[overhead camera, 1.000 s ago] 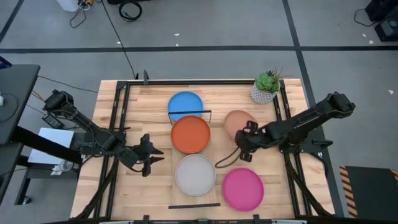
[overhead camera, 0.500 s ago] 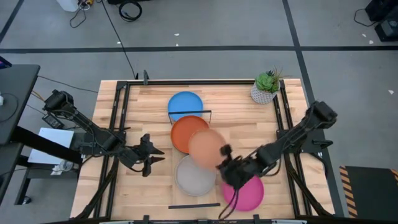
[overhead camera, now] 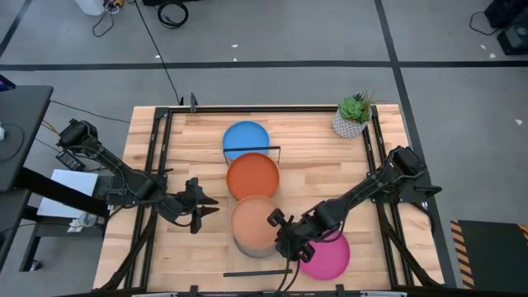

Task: Place and stack plates onto a shelf
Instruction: Stack the brown plate on top of the gray plate on the shelf

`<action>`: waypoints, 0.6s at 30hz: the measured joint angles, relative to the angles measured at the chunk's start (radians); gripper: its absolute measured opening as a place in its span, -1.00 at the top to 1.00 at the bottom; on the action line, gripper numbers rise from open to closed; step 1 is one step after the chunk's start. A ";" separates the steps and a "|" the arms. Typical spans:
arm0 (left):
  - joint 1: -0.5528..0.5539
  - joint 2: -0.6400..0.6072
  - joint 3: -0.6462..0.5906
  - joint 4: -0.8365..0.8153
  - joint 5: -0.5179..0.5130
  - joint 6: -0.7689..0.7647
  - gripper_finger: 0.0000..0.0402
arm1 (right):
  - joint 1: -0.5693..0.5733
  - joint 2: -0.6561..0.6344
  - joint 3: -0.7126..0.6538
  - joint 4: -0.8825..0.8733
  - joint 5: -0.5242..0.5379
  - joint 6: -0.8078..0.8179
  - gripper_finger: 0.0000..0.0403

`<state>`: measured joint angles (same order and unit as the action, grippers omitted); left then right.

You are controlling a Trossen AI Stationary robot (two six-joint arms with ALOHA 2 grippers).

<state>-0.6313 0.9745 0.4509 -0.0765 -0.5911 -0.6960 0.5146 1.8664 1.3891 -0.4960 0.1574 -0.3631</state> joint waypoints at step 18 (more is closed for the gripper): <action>0.000 0.000 0.000 -0.001 0.010 0.027 0.42 | 0.007 0.007 0.000 0.047 -0.143 0.091 0.76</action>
<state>-0.6315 0.9749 0.4511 -0.0778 -0.5810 -0.6693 0.5213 1.8732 1.3891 -0.4486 0.0143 -0.2720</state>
